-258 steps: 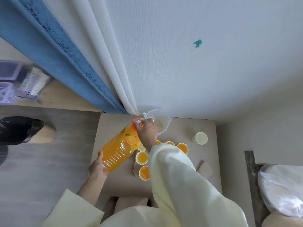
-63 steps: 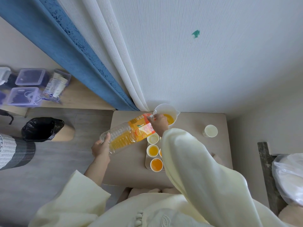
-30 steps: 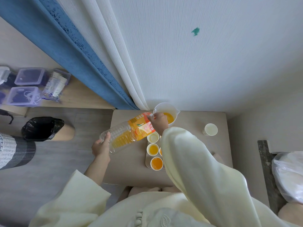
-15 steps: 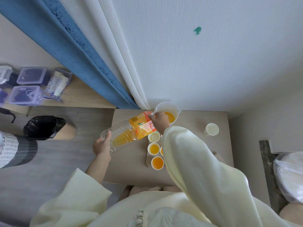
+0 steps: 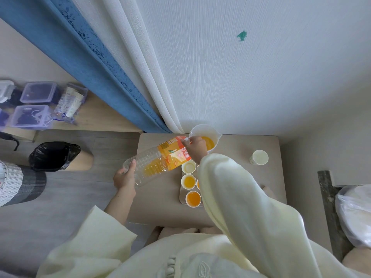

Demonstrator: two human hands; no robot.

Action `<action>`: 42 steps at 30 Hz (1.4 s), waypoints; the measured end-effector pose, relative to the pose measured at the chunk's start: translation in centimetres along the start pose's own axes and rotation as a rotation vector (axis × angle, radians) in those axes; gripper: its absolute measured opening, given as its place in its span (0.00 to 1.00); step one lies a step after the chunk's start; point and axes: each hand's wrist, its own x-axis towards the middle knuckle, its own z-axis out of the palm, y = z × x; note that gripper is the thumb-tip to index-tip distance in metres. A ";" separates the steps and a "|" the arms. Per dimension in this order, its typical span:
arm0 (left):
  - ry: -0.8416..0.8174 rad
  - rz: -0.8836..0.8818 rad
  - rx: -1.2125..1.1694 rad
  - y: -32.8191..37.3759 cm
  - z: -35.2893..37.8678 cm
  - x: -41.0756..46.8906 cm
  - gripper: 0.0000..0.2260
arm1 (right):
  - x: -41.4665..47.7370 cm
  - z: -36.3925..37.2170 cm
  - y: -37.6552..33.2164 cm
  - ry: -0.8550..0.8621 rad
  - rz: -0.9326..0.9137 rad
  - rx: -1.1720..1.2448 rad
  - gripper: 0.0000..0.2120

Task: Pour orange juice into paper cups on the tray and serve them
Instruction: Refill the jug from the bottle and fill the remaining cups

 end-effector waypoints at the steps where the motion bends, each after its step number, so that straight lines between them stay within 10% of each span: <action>1: -0.001 -0.002 0.007 0.0 0.0 0.0 0.31 | 0.0 0.0 0.0 0.000 -0.003 -0.004 0.21; 42: -0.035 -0.001 -0.008 -0.2 0.5 0.9 0.30 | 0.4 -0.7 -0.3 -0.034 0.037 0.011 0.23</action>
